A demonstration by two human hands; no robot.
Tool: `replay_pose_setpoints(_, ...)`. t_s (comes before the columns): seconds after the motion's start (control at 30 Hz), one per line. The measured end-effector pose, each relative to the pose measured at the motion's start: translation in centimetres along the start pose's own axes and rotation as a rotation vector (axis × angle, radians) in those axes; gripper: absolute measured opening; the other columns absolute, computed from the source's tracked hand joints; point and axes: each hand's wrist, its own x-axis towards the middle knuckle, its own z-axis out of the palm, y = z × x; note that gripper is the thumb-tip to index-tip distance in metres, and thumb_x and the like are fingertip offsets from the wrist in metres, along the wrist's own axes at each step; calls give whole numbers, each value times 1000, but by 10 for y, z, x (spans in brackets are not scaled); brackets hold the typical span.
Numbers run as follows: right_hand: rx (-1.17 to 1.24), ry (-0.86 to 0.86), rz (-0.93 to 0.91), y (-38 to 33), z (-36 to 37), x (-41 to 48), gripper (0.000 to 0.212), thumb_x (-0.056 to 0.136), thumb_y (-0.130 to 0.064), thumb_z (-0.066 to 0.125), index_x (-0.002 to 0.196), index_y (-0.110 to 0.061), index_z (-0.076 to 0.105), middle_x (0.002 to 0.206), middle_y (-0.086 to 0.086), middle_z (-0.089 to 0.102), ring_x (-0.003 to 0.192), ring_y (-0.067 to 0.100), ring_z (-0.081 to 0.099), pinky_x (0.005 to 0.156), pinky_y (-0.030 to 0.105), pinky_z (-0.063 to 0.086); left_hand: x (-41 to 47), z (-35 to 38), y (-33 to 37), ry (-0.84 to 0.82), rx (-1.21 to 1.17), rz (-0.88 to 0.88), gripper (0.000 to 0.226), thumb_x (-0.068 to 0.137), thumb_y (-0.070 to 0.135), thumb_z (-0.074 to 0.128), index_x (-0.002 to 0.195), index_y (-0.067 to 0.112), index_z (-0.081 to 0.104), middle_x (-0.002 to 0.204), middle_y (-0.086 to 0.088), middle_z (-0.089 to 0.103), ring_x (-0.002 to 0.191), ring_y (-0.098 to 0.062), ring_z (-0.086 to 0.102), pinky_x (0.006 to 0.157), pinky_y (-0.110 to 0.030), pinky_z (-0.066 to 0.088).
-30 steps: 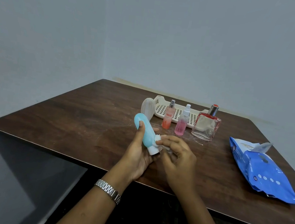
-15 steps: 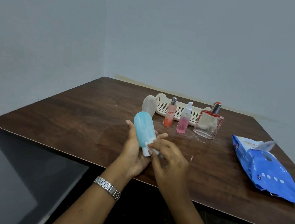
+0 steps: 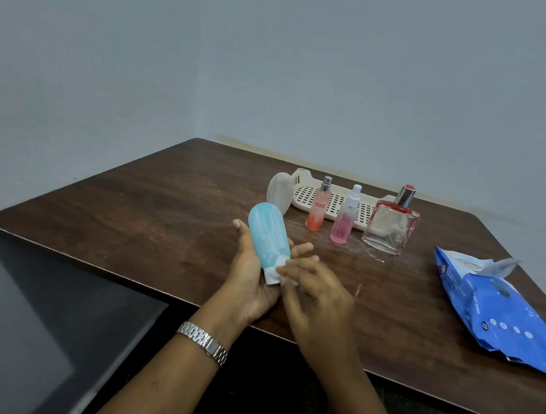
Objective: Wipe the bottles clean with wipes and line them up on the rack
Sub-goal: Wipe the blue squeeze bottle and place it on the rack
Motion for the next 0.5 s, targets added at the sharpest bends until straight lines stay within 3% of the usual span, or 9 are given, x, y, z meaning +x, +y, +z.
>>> replay_pose_setpoints(0.07, 45, 74, 67, 5, -1, 9, 16, 83, -12, 61, 93, -14, 73, 100, -6, 67, 97, 1, 60, 85, 19, 48, -1, 3, 0, 1, -7, 9, 85, 81, 81, 14, 84, 4, 51, 75, -22, 70, 54, -27, 68, 45, -30, 56)
replay_pose_setpoints(0.2, 66, 63, 54, 1, 5, 9, 18, 83, -7, 65, 98, -12, 73, 103, -2, 68, 100, 0, 59, 89, 13, 45, 1, -1, 1, -5, -23, -1, 86, 80, 82, 16, 88, 4, 51, 82, -23, 71, 61, -29, 70, 48, -33, 56)
replay_pose_setpoints(0.3, 95, 45, 19, 1, 5, 1, 20, 82, -8, 65, 99, -15, 73, 103, -4, 68, 101, -1, 61, 89, 19, 49, 4, -5, 1, -10, -9, -9, 88, 79, 84, 17, 86, 4, 52, 87, -24, 71, 73, -34, 71, 58, -40, 60)
replay_pose_setpoints(0.5, 150, 109, 163, 10, 5, 14, 20, 80, -1, 69, 92, -16, 73, 96, -13, 66, 96, 0, 63, 80, 36, 56, 6, -4, 0, -13, 3, -1, 87, 80, 82, 19, 87, 3, 53, 92, -22, 68, 66, -28, 69, 56, -37, 59)
